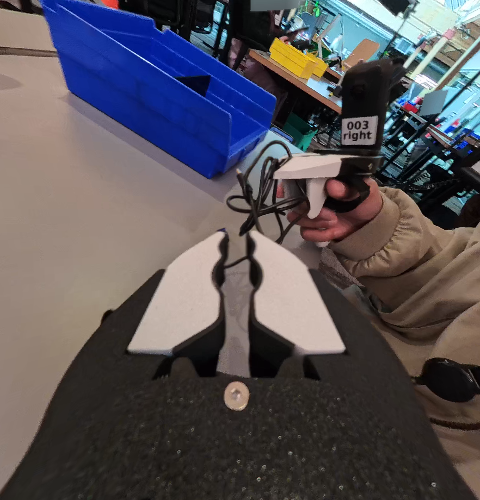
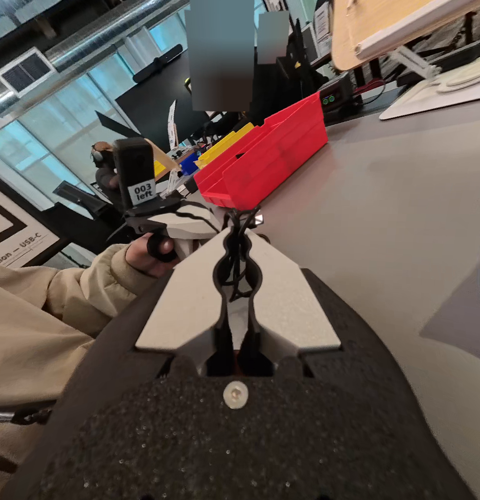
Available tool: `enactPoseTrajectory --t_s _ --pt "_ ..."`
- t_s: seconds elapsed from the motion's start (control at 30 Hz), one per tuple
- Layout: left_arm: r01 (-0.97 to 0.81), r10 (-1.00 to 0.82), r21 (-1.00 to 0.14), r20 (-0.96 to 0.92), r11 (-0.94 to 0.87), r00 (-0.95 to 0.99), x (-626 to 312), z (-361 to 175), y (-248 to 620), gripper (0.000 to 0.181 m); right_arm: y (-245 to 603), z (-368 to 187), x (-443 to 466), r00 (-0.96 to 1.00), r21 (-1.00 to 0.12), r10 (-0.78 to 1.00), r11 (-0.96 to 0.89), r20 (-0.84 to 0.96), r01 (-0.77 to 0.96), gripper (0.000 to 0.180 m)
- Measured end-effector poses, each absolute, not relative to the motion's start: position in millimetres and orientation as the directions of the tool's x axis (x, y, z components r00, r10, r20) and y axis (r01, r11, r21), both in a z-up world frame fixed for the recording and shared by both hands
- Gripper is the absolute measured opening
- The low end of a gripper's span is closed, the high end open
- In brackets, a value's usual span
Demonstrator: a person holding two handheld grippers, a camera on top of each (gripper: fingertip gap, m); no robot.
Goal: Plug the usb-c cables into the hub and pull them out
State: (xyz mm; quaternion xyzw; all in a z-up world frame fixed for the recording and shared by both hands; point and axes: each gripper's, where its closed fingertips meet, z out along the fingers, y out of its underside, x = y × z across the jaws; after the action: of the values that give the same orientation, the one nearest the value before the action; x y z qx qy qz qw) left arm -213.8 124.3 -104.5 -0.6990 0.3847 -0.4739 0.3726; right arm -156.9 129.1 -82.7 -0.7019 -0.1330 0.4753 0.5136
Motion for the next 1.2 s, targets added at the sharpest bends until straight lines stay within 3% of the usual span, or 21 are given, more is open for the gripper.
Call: enactPoseTrajectory --t_s 0.07,0.23,0.43,0.67,0.8,1.03,1.1,1.2 --pt "-0.225 -0.891 -0.869 0.395 -0.441 0.223 -208 -110 115 0.026 125 -84 -165 0.522 -0.873 0.701 -0.416 -0.486 -0.255 0.001" --pt "-0.273 -0.896 -0.855 0.404 -0.442 0.184 -203 -117 105 0.005 122 -86 -172 0.547 -0.902 0.720 -0.381 -0.426 -0.202 0.001" --pt "-0.238 -0.883 -0.853 0.422 -0.464 0.209 -211 -114 114 0.002 131 -99 -162 0.635 -0.917 0.678 -0.374 -0.371 -0.136 0.002" --pt "-0.106 -0.895 -0.891 0.428 -0.441 0.126 -210 -84 109 0.002 140 -146 -160 0.782 -0.901 0.602 -0.412 -0.159 0.134 0.002" --pt "-0.111 -0.926 -0.928 0.333 -0.356 0.178 -220 -79 121 0.002 143 -144 -156 0.792 -0.884 0.555 -0.466 -0.256 0.041 0.005" --pt "-0.103 -0.913 -0.923 0.342 -0.371 0.223 -232 -85 135 0.002 144 -100 -138 0.639 -0.843 0.563 -0.449 -0.524 -0.296 0.016" --pt "-0.096 -0.905 -0.917 0.357 -0.386 0.232 -235 -86 139 0.002 142 -89 -133 0.609 -0.855 0.603 -0.410 -0.516 -0.319 0.019" --pt "-0.091 -0.889 -0.908 0.374 -0.409 0.264 -241 -90 148 0.002 141 -88 -128 0.648 -0.898 0.626 -0.360 -0.434 -0.254 0.039"
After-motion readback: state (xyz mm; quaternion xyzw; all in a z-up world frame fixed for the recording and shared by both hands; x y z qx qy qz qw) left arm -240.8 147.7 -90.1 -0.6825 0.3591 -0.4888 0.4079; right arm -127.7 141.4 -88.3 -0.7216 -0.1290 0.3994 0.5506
